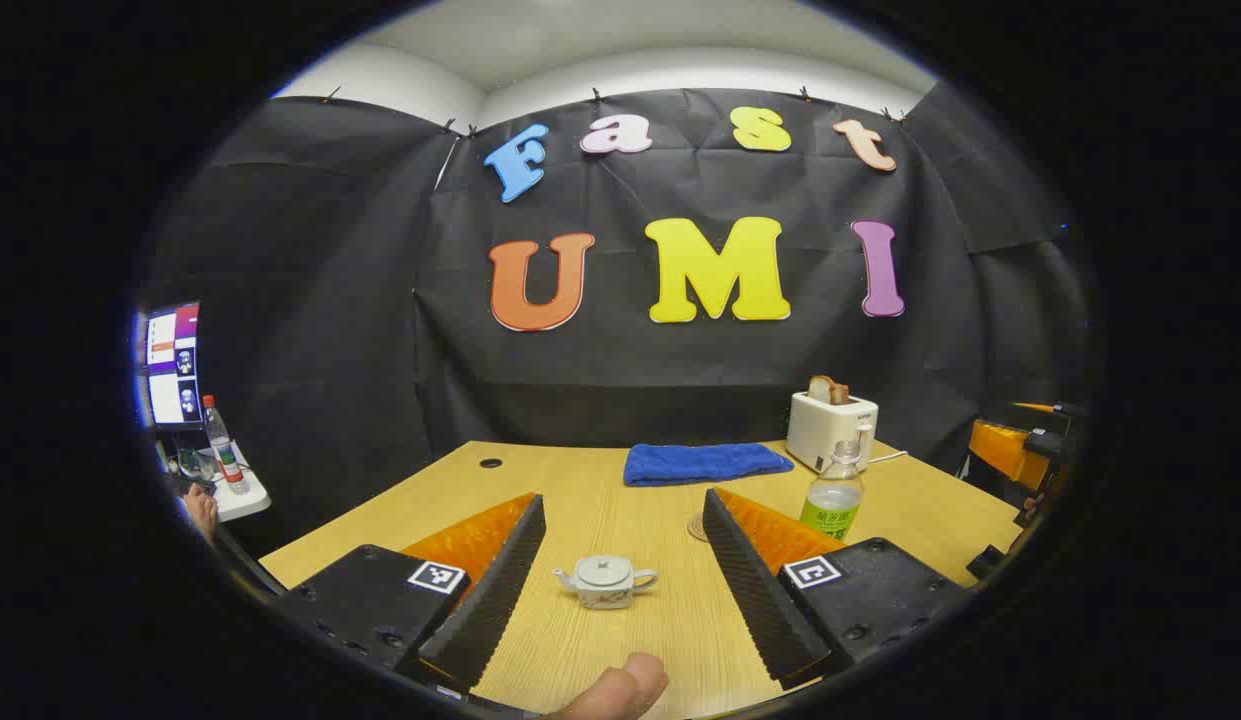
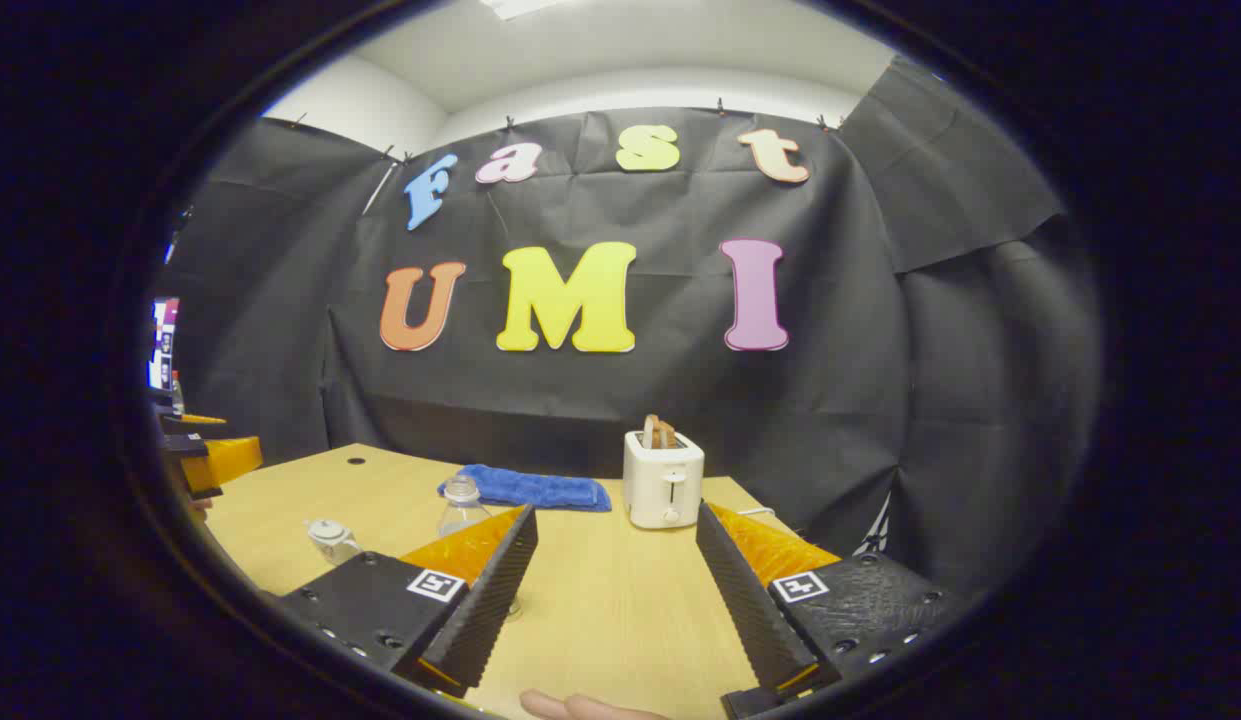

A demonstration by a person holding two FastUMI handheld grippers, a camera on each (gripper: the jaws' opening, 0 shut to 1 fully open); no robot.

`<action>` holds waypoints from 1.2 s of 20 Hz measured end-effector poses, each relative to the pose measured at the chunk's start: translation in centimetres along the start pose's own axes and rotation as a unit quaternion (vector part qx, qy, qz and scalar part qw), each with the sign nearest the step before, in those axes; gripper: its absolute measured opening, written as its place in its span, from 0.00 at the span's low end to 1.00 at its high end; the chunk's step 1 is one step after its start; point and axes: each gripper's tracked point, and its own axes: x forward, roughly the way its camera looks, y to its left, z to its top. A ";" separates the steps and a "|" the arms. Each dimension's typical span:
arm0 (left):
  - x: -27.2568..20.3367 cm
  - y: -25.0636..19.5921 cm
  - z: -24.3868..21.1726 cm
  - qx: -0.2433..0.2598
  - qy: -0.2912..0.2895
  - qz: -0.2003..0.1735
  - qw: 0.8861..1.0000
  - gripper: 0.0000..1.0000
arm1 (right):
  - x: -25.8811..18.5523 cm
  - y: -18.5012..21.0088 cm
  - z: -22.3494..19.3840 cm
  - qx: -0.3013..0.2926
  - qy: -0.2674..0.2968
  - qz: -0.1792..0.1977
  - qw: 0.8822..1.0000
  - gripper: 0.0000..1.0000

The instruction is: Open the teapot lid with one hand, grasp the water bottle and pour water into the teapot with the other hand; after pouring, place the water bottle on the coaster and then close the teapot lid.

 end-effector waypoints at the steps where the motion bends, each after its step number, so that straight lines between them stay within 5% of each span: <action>1: 0.2 0.1 -0.2 0.000 0.001 0.003 1.000 1.00 | -0.1 0.1 0.0 -0.005 -0.003 0.000 1.000 0.95; 15: 2.8 1.8 -2.2 -0.027 0.013 0.020 0.999 1.00 | 0.8 0.1 -1.2 -0.007 0.013 0.001 1.000 0.96; 24: 6.7 1.6 -3.9 -0.057 -0.022 -0.008 0.998 0.99 | 1.5 0.9 -2.2 -0.017 0.021 0.008 1.000 0.98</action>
